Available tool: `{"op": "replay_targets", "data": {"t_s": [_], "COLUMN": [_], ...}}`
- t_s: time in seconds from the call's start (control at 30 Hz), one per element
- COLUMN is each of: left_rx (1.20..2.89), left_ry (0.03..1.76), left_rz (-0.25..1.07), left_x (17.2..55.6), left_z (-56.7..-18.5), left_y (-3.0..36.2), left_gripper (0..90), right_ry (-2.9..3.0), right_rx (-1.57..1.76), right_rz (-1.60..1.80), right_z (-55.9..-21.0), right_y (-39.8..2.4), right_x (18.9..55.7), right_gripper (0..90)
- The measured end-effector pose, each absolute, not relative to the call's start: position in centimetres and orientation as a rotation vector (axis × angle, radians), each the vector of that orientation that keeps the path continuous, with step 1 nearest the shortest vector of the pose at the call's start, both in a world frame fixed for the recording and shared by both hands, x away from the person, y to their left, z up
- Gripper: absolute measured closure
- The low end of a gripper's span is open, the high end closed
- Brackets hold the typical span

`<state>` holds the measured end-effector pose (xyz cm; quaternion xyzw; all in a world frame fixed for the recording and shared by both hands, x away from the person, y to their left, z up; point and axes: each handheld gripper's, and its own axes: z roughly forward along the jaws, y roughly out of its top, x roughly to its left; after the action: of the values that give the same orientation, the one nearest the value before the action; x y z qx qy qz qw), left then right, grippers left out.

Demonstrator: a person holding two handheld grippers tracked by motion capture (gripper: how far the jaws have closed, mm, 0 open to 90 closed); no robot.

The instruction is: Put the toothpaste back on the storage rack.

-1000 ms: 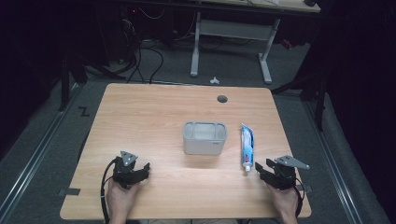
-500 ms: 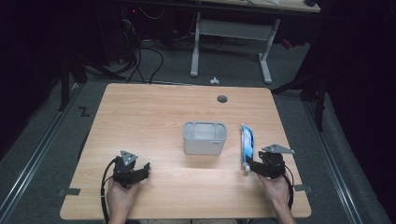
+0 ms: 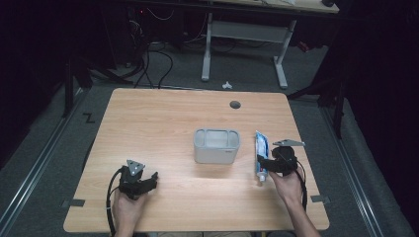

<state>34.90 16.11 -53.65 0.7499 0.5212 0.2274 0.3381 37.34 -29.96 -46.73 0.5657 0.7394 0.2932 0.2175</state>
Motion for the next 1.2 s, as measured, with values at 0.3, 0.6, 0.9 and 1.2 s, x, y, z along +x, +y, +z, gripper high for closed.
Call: {"op": "replay_targets", "data": {"t_s": [0.3, 0.6, 0.9, 1.2], "left_rx": [1.954, 1.954, 1.955, 1.955], "left_ry": [1.358, 1.355, 1.355, 1.355], "left_rz": [0.592, 0.591, 0.591, 0.590], "left_x": [34.9, 34.9, 34.9, 34.9], "left_z": [-53.7, -53.7, -53.7, -53.7], "left_y": [16.1, 16.1, 16.1, 16.1], "left_gripper": [28.9, 28.9, 28.9, 28.8], "right_ry": [2.069, 2.089, 2.108, 2.133], "right_rx": [1.652, 1.723, 1.763, 1.775], "right_rz": [0.737, 0.660, 0.595, 0.538], "right_z": [-47.0, -47.5, -48.1, -48.7], "right_y": [-30.7, -30.8, -30.5, -30.0], "right_x": [40.4, 42.7, 44.3, 45.3], "right_gripper": [37.9, 36.3, 35.4, 37.3]}}
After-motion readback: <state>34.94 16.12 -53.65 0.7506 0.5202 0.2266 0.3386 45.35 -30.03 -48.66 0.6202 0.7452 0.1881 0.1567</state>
